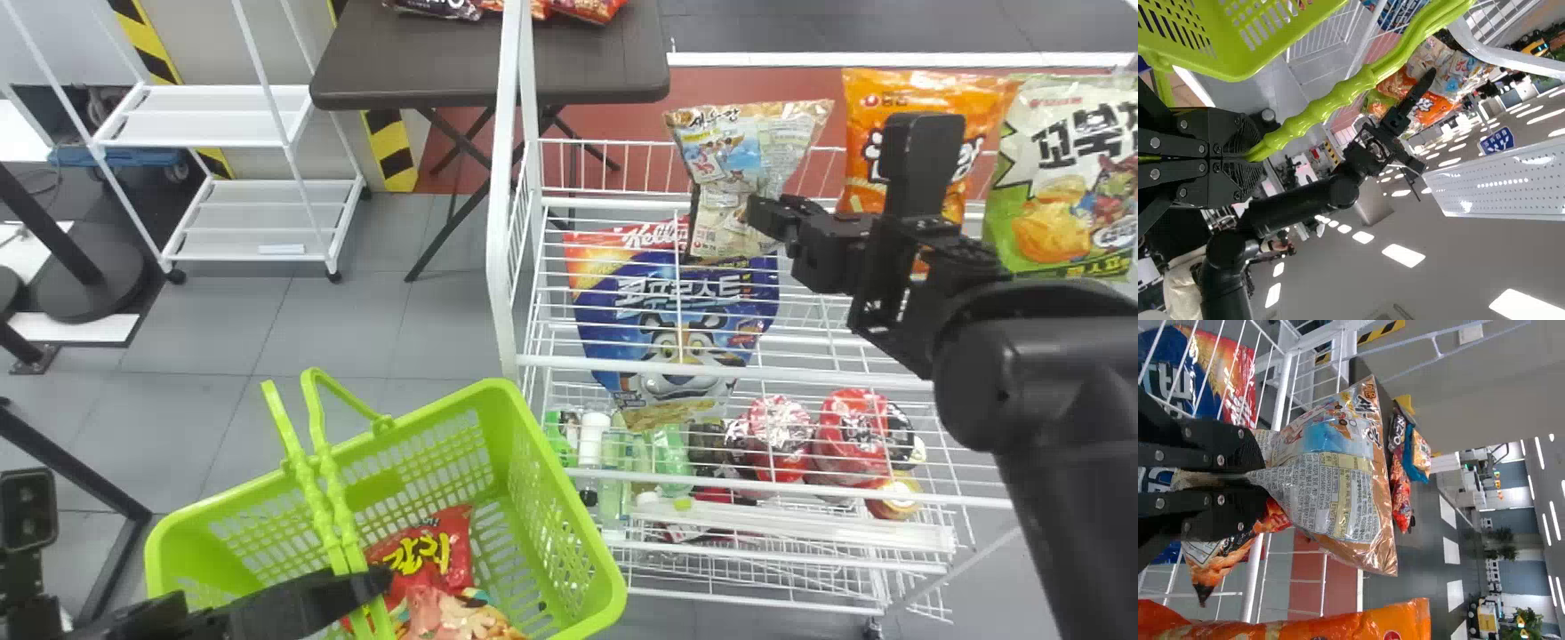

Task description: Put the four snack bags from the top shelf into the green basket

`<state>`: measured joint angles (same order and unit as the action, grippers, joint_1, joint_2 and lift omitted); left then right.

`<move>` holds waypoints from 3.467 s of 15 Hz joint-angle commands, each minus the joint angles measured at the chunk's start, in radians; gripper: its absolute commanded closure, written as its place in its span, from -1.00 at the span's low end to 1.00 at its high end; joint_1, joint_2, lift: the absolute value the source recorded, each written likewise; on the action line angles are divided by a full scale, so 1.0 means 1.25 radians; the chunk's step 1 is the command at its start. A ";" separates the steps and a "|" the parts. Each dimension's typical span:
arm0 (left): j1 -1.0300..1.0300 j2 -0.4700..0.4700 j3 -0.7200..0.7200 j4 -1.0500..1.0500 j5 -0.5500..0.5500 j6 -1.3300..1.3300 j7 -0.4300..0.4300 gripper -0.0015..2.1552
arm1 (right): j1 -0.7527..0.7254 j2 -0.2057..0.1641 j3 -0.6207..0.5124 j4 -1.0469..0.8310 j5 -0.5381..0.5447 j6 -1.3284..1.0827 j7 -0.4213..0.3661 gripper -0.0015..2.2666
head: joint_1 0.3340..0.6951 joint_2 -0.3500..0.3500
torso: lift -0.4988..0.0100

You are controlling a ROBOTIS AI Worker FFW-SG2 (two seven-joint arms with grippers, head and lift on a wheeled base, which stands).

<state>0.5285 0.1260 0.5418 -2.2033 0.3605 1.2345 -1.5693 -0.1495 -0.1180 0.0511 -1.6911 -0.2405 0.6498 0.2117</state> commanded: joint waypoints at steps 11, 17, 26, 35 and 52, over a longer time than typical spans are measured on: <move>-0.024 0.001 -0.019 0.010 -0.006 -0.004 -0.009 0.99 | 0.293 -0.001 0.014 -0.485 -0.429 0.572 -0.014 0.99 | 1.00 0.86 | 0.94; -0.026 0.001 -0.025 0.002 -0.006 -0.001 -0.009 0.99 | 0.209 -0.003 0.192 -0.411 -0.377 0.648 -0.041 0.43 | 1.00 1.00 | 0.94; -0.026 0.003 -0.022 0.004 -0.007 0.001 -0.009 0.99 | 0.172 -0.050 -0.038 -0.452 -0.249 0.574 -0.042 -0.96 | 1.00 0.97 | 0.94; -0.018 0.001 -0.020 0.008 -0.005 -0.001 -0.009 0.99 | -0.037 -0.093 -0.150 -0.072 -0.008 0.226 -0.017 -0.96 | 1.00 -0.28 | 0.94; -0.019 0.002 -0.001 0.021 -0.002 -0.009 -0.009 0.99 | -0.007 -0.057 -0.188 -0.090 0.021 0.218 0.047 0.99 | 1.00 -0.38 | 0.94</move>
<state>0.5083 0.1274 0.5399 -2.1776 0.3589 1.2235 -1.5693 -0.2090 -0.1856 -0.1533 -1.7048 -0.1600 0.8224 0.2627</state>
